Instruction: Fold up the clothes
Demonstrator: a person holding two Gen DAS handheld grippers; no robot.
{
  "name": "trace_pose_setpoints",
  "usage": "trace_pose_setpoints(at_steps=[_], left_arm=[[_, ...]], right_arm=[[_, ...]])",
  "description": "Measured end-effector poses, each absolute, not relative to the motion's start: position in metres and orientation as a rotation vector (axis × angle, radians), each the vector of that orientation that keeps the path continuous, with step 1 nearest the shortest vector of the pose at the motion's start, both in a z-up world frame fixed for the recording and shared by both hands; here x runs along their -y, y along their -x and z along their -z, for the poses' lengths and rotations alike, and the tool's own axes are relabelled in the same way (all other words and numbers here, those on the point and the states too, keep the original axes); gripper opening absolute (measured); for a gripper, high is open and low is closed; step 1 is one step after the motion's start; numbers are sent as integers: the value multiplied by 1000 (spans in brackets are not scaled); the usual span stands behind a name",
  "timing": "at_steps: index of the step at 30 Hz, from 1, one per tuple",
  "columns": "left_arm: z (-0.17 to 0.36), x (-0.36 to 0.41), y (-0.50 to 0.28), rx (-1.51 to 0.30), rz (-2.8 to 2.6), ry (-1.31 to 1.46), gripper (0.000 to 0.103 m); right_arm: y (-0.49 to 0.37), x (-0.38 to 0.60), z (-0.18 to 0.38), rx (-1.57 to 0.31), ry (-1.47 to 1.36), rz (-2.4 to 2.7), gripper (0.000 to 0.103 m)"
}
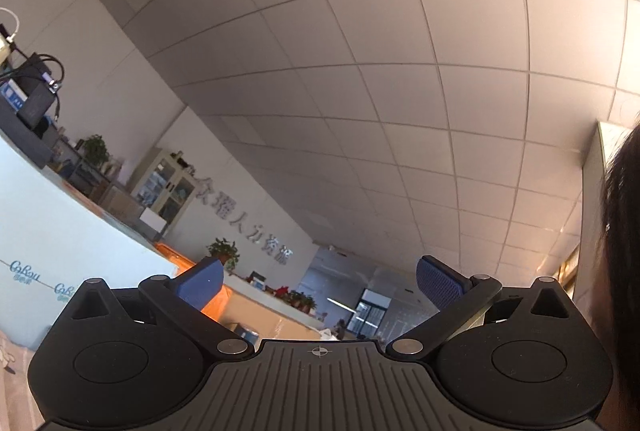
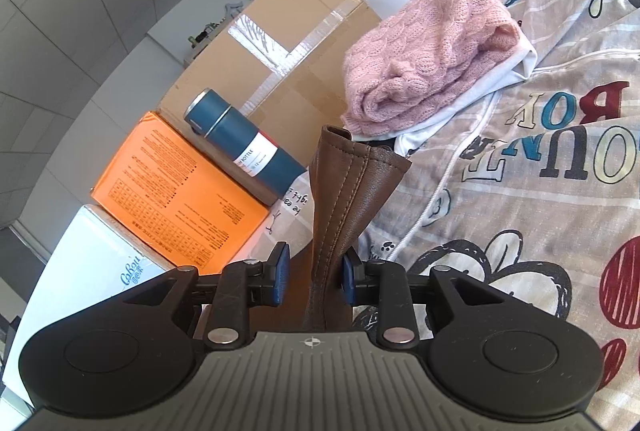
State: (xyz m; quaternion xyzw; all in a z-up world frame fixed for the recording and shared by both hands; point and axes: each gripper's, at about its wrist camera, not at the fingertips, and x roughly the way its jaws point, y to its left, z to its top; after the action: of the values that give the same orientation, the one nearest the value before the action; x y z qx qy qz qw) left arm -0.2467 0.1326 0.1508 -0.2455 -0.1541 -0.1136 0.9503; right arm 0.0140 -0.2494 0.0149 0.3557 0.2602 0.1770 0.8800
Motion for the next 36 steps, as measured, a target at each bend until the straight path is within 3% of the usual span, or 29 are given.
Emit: trace_pose_setpoints(at_steps=[10,14,19,23,30,36], left_arm=[[-133,-163,186,174,118,607,103],[-104,-183,144,31,4,676,103],[-38,-210,77,-283,-171,705,103],[11,-217,54,-460,-211,721,103],[33,-194,37,-590,-131,622,103],[33,-178,30,-596,-75,534,103]], right_arm=[[-20,254,-6,-542,-742,-373,32],[-28,261,-1,-555,-773,-368,32],[-39,268,8,-594,-806,-371,53],[-46,275,18,-619,-861,-381,76],[-57,282,27,-606,-932,-413,84],[-56,287,31,-574,-993,-452,89]])
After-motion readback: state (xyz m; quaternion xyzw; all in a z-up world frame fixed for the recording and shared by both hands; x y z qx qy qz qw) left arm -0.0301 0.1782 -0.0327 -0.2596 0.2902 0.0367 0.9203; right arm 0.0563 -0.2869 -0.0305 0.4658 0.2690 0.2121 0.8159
